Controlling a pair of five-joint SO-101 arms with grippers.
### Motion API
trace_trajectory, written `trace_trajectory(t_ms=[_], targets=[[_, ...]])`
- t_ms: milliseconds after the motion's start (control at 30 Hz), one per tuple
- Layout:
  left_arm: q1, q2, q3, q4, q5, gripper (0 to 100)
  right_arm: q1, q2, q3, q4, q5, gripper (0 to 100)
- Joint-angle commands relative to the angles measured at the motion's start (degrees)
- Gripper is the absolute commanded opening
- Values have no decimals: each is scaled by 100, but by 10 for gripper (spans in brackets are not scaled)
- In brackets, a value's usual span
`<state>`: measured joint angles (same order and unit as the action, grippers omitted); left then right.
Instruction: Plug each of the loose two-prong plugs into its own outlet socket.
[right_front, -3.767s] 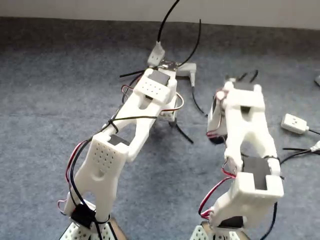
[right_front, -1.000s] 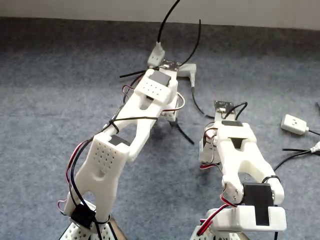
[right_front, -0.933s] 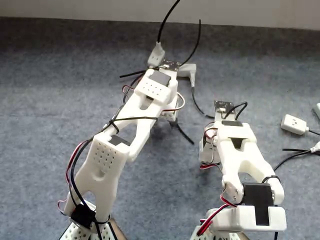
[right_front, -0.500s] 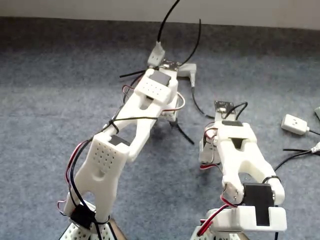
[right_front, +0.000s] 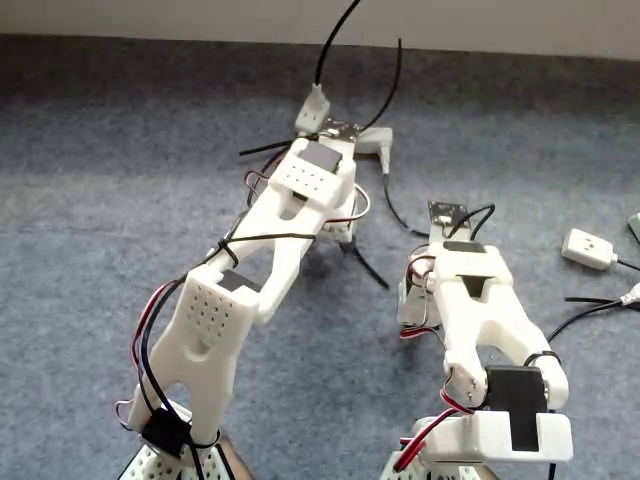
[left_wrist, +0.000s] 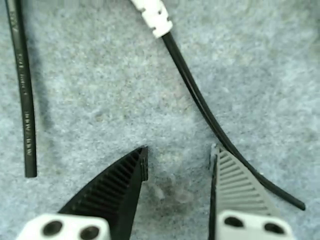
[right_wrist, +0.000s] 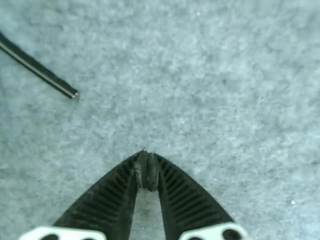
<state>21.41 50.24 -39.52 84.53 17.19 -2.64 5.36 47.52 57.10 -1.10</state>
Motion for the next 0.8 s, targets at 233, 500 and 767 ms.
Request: trace_trajectory(t_ms=[233,500,767], targets=[[-48,4,-127,-202,44,210,-189,488,171,391,-18,8],[-31,4,-145,-202,53,210,-189,488,171,391,-35,8],[31,4,-154,-202,53,210,-664,488,198,382,-35,8]])
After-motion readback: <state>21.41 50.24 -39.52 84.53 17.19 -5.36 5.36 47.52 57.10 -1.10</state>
